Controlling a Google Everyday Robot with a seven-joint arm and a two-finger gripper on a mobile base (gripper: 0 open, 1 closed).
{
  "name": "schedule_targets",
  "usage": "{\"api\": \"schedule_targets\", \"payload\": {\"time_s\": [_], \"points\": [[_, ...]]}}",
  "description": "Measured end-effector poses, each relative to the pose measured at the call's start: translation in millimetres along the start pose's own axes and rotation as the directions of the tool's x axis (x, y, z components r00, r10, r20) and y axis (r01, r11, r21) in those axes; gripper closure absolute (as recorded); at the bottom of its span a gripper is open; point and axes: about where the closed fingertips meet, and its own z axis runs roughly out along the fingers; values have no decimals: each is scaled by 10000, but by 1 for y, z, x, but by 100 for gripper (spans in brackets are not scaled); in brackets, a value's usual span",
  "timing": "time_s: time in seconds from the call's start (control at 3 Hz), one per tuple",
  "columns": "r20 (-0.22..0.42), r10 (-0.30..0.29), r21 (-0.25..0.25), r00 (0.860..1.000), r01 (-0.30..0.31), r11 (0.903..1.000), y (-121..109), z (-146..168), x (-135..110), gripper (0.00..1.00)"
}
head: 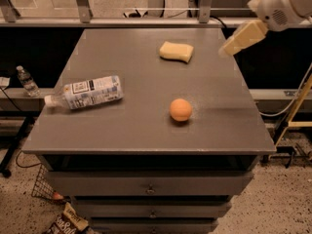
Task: Move sponge near orange
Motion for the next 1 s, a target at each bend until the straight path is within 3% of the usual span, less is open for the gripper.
{"api": "schedule_targets", "payload": {"time_s": [0.33,0.67,1.0], "points": [[164,106,-559,9998,-96,9984,4,52,-21,0],[-136,168,-1168,9998,-183,9930,18,115,-35,0],[-404,297,-1317,9987,-348,9907,21,148,-32,0]]}}
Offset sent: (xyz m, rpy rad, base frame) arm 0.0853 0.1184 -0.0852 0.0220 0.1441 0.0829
